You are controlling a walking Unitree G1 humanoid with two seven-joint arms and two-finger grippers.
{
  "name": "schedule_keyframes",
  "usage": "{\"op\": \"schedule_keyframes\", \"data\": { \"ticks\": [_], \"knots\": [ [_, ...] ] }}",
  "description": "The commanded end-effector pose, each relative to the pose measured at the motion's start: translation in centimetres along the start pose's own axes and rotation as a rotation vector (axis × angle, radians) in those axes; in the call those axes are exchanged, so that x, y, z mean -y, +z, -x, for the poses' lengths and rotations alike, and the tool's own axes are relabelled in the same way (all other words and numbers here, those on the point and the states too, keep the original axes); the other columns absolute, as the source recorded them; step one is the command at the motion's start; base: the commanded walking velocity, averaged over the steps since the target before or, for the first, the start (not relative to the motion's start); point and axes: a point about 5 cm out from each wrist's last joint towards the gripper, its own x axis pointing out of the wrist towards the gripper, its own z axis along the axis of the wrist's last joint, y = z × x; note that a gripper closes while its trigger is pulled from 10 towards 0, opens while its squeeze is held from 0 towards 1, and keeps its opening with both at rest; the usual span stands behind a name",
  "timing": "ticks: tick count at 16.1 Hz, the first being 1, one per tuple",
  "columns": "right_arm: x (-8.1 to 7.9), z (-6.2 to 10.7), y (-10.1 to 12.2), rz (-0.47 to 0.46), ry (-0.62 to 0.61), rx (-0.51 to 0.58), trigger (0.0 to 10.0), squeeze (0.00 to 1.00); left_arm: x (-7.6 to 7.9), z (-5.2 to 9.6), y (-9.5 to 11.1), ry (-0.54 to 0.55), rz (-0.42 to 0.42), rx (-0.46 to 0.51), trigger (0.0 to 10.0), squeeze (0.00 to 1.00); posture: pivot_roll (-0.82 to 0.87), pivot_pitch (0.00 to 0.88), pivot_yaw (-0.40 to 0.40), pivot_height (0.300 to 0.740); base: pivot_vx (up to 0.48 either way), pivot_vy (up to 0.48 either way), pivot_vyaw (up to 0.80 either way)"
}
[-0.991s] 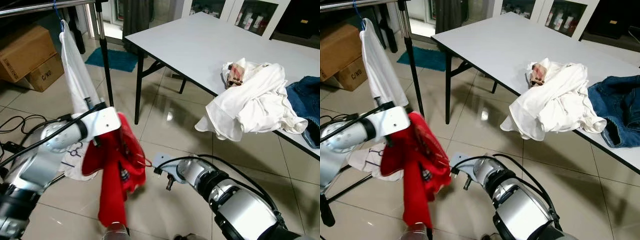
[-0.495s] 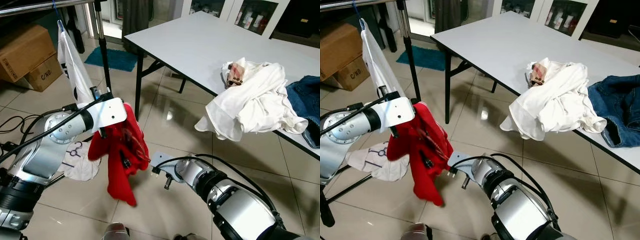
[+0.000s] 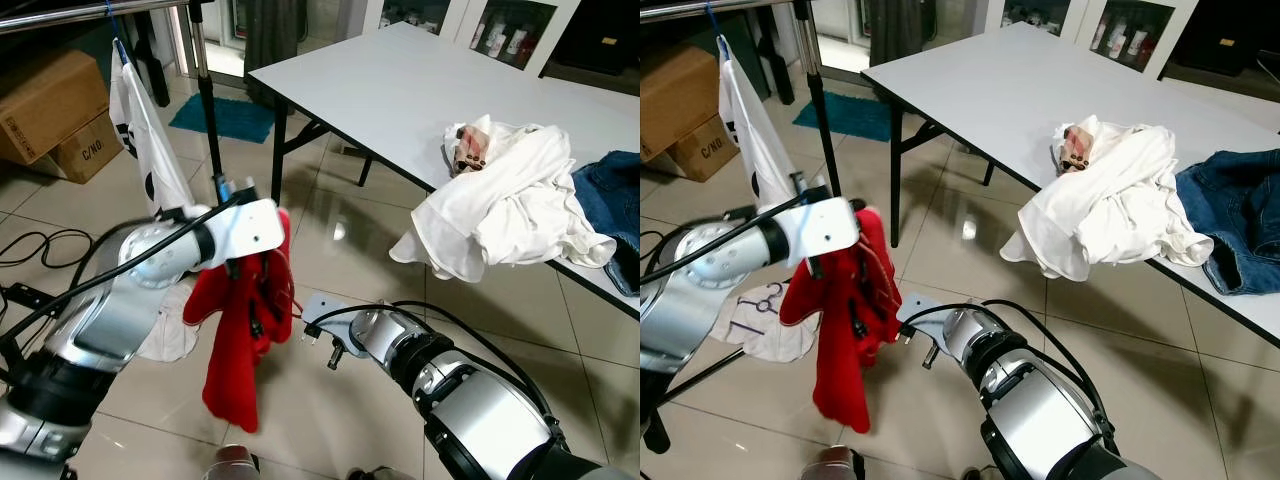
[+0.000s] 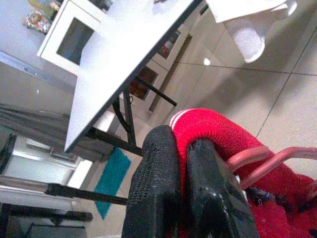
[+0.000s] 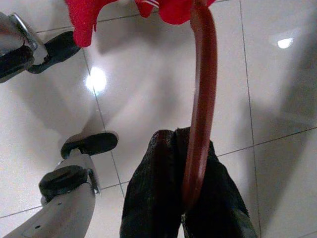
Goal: Hang hanger
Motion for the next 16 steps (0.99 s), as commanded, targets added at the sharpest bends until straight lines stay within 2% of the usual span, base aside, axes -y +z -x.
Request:
{"op": "schedule_keyframes", "data": {
  "ticks": [1,3,16],
  "knots": [
    [-0.56,-0.22,-0.02,0.018,0.009,-0.021,10.0,0.00,-1.20,0.27,1.97,0.043,-0.065,0.060,10.0,0.00,0.19,0.061,-0.090,0.740,0.000,0.000,0.00],
    [-0.57,-0.30,-0.40,0.022,0.006,-0.034,10.0,0.00,-1.56,0.50,2.10,0.030,-0.102,0.042,10.0,0.00,0.19,0.061,-0.090,0.740,0.000,0.000,0.00],
    [-0.57,-0.30,-0.40,0.022,0.006,-0.034,10.0,0.00,-1.56,0.50,2.10,0.030,-0.102,0.042,10.0,0.00,0.19,0.061,-0.090,0.740,0.000,0.000,0.00]
  ]
}}
